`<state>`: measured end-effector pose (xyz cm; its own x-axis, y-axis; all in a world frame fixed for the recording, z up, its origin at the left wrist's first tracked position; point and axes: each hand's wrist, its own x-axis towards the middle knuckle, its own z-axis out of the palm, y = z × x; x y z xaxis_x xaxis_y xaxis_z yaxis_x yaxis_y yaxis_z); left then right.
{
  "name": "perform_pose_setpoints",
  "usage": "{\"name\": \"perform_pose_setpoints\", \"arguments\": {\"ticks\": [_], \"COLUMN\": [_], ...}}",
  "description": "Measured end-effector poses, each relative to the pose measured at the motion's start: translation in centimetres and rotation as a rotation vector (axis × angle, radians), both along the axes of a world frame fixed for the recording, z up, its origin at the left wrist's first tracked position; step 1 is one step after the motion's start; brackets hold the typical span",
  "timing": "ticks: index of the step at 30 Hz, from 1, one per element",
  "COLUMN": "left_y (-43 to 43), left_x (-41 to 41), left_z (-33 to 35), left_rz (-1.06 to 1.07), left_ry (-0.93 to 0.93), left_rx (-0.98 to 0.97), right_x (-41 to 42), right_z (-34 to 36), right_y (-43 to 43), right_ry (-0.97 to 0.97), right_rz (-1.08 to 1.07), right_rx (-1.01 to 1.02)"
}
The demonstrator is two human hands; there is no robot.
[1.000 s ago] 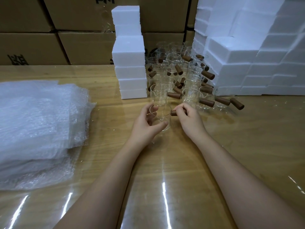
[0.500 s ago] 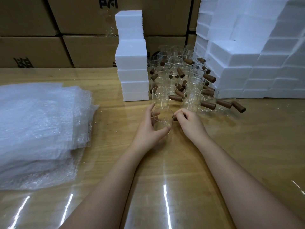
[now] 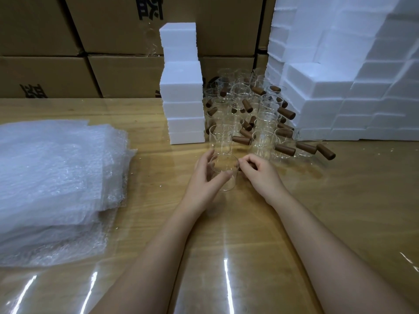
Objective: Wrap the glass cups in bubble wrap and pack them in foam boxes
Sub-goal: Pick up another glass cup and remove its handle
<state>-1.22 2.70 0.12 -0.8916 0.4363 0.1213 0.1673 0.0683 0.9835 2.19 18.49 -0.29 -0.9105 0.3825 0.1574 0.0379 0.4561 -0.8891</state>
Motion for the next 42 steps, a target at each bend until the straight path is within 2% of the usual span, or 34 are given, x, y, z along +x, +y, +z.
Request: {"name": "perform_pose_setpoints", "arguments": {"ticks": [5, 10, 13, 15, 17, 18, 20, 22, 24, 27, 35, 38, 42], "left_y": [0.0, -0.2, -0.6, -1.9, -4.4, -5.9, -8.8, -11.1, -12.8, -14.2, -14.6, -15.1, -14.8], "left_x": [-0.1, -0.1, 0.4, -0.2, -1.3, -2.0, -3.0, -3.4, -3.5, -3.9, -4.1, -4.3, -4.4], "left_z": [-0.2, -0.5, 1.1, 3.2, 5.5, 6.5, 7.8, 8.3, 8.3, 8.2, 7.8, 7.6, 8.2], "left_rz": [0.019, -0.032, 0.030, 0.201, 0.439, 0.566, 0.800, 0.951, 1.018, 1.041, 0.929, 0.908, 0.886], "left_ry": [-0.030, -0.020, 0.070, 0.314, 0.602, 0.688, 0.669, 0.487, 0.345, 0.283, 0.328, 0.306, 0.389], "left_rx": [0.019, -0.069, -0.089, -0.242, -0.547, -0.697, -0.935, -1.083, -1.150, -1.102, -1.066, -0.997, -0.857], "right_x": [0.1, 0.0, -0.1, -0.1, -0.2, -0.2, -0.2, -0.2, -0.2, -0.2, 0.0, 0.0, 0.0], "right_z": [0.0, 0.0, 0.0, 0.0, 0.0, 0.0, -0.1, -0.1, -0.1, -0.1, 0.1, 0.2, 0.3], "right_y": [0.0, -0.1, -0.1, 0.1, 0.1, 0.1, 0.0, 0.0, 0.0, 0.0, -0.1, -0.2, -0.2], "right_ry": [-0.006, 0.007, 0.028, 0.033, 0.028, 0.027, 0.021, 0.014, 0.016, 0.015, 0.014, 0.008, 0.008], "right_rz": [0.001, -0.013, -0.052, -0.076, -0.079, -0.076, -0.069, -0.065, -0.067, -0.067, -0.053, -0.051, -0.043], "right_rx": [0.000, -0.011, -0.059, -0.091, -0.105, -0.100, -0.087, -0.080, -0.078, -0.085, -0.079, -0.078, -0.070]}}
